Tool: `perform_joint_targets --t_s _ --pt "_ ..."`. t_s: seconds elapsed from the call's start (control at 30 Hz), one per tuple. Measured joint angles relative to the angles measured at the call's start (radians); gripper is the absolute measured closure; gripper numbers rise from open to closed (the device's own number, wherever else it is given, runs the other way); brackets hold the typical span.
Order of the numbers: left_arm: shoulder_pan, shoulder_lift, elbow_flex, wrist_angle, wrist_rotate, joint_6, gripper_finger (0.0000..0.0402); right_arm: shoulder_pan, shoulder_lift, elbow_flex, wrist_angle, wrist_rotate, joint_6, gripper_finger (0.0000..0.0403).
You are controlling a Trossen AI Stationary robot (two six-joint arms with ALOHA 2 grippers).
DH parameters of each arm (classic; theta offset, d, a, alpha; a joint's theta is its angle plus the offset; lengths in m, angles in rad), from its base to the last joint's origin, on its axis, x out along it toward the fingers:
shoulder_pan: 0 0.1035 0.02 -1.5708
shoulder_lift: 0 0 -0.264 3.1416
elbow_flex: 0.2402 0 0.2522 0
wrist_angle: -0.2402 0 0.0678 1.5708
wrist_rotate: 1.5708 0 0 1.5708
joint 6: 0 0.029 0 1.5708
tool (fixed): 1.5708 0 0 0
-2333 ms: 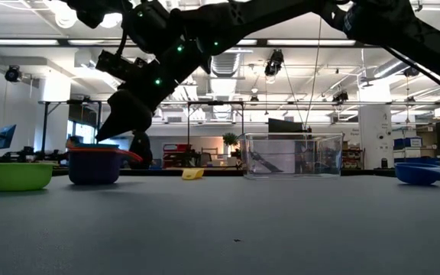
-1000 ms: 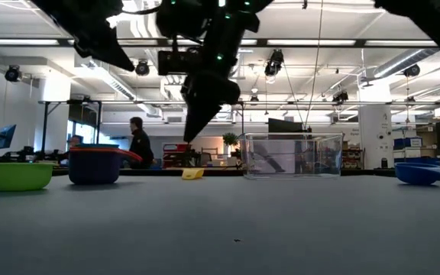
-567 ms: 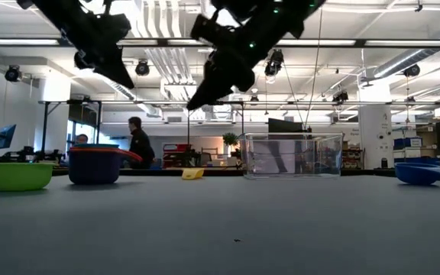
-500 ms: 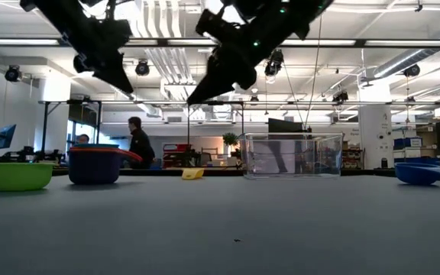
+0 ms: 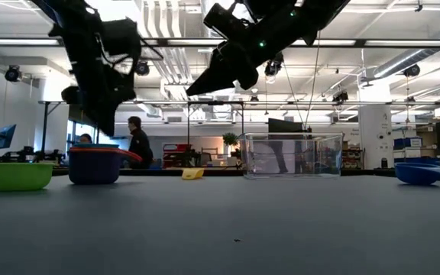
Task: Nest measuring cups in basket
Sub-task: Stack the light blue measuring cup on top of the red measuring cup
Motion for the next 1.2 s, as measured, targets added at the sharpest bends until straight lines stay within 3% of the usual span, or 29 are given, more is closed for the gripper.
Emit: perform_joint_targets --t_s 0.47,1.2 --pt "0.044 0.155 0.000 0.022 0.056 -0.002 0.0402 0.000 0.000 -0.005 0.000 0.000 0.000 0.0394" --pt "0.042 0.143 0.000 0.064 0.101 0.000 0.0402 -0.011 0.000 -0.006 0.000 0.001 0.003 0.0394"
